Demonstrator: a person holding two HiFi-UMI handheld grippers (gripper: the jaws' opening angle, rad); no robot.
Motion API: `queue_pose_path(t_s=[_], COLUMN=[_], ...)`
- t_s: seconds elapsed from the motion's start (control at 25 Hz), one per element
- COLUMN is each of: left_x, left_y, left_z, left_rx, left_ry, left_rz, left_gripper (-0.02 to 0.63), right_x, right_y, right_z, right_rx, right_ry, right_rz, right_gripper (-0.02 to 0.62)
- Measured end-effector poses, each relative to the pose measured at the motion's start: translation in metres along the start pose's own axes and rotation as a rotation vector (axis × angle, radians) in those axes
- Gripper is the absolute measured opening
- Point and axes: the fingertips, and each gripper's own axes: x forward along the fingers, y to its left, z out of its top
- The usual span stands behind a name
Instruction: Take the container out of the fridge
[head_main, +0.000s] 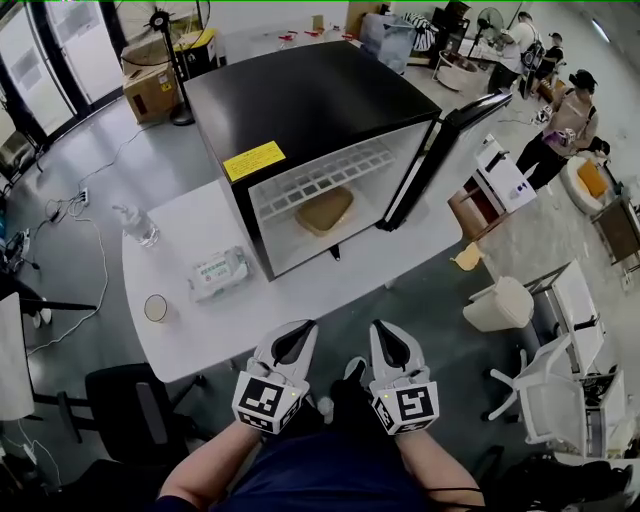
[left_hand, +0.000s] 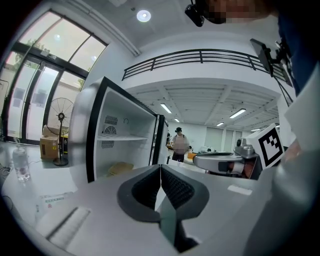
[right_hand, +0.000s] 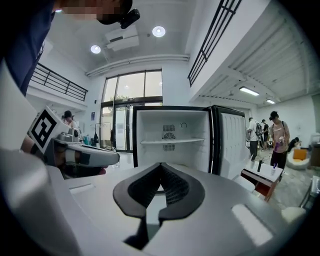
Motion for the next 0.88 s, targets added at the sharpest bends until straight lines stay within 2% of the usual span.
queue_pose_path(t_s=[0.2,0.56,0.88], left_x=[0.019,0.085,0.145], left_y=[0.000,0.018,0.031], left_z=[0.000,0.014,0.023], left_rx=[0.013,-0.017,-0.025], left_ry=[0.023,0.039,0.062], left_rz=[-0.006,0.045,0.108], left_gripper=[0.003,0.002,0.002], right_x=[0.023,0.083,0.140], right_y=[-0.017,-0.057,-0.097], right_z=[-0.013,-0.008,-0.033], right_rx=[0.080,0.166,0.280], right_ry=[0.013,0.003,0.092], right_rz=[0.002,0.114,0.201], right_gripper=[0.006,0.006,0.006])
